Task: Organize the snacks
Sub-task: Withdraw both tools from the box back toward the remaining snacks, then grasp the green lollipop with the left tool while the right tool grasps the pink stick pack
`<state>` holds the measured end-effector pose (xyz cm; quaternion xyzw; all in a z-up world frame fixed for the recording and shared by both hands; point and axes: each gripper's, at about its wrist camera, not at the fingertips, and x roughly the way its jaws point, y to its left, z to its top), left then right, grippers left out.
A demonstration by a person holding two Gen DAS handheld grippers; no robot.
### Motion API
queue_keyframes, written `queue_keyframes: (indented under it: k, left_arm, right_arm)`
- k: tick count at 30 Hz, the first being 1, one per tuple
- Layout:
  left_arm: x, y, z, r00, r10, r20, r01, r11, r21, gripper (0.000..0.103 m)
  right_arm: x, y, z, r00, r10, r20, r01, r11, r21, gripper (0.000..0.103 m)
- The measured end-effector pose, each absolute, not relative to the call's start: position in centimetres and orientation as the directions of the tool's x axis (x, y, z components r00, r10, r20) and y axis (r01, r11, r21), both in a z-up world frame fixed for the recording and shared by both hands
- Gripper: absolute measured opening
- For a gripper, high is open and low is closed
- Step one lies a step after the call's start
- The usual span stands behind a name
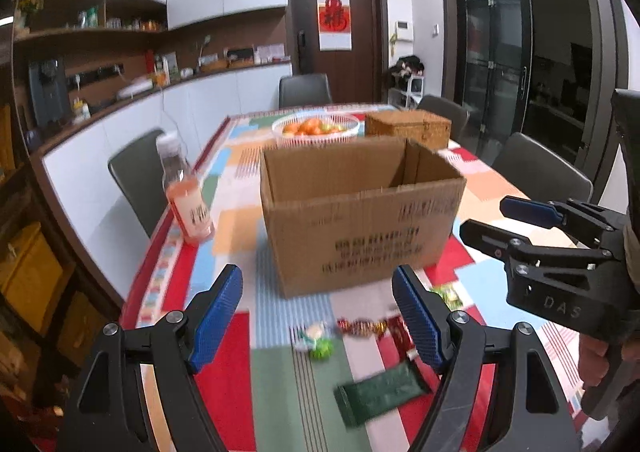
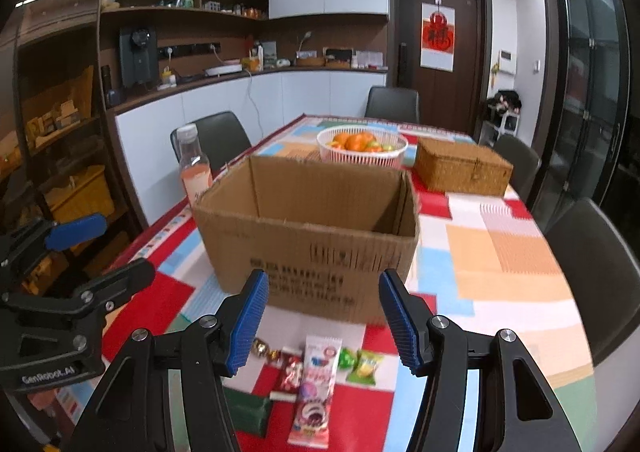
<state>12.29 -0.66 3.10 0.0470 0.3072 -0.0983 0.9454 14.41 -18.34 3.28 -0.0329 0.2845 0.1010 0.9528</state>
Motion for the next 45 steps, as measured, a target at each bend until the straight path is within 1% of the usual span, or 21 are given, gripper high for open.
queue_keyframes:
  k: [11,18,22,24,32,38,42,45]
  left_arm:
    - [10.7,0.9,-0.8,0.738,-0.137,-0.660,0.187,0.982,0.005,0.076]
    - [9.7,0.3,-2.9,0.765,-0.093,-0.638,0.198,0.975,0.096,0.076]
    - [9.8,0.2,-4.0,0.776,-0.088,-0.624,0.194,0.975,0.105,0.076]
    - [10.2,0.2,-4.6,0.770,-0.094,-0.631,0.198,0.975,0.096,0.075]
    - [12.3,0.3,-7.4,0.719,-0.124,-0.683,0.221,0.974,0.056,0.065]
    - [14.0,0.3,-8.7,0.698,-0.138,-0.703,0.232,0.972,0.039,0.061]
    - [15.4,0.1,-9.7,0.673,-0.156,-0.723,0.244,0.970,0.018,0.054]
    - [16.1,-0.2,-10.2,0.659,-0.169,-0.733,0.259,0.966,0.011,0.052]
  right_arm:
    - [13.9,-17.3,-1.3,0.725,0.202,-0.658,-0.229,0.972,0.046,0.058]
    - [13.8,-17.4,-4.0,0.672,0.193,-0.715,-0.214,0.975,0.062,0.058]
    - [13.8,-17.8,-5.0,0.653,0.179,-0.736,-0.195,0.979,0.064,0.058]
    - [13.9,-18.0,-5.4,0.647,0.171,-0.743,-0.186,0.980,0.064,0.058]
    - [15.0,-18.3,-7.5,0.602,0.138,-0.787,-0.151,0.987,0.058,0.058]
    - [15.7,-18.4,-8.7,0.574,0.116,-0.810,-0.136,0.990,0.045,0.058]
    - [16.1,-18.4,-9.3,0.564,0.104,-0.819,-0.133,0.990,0.034,0.058]
    - [16.5,-18.5,-9.8,0.550,0.098,-0.829,-0.126,0.991,0.034,0.055]
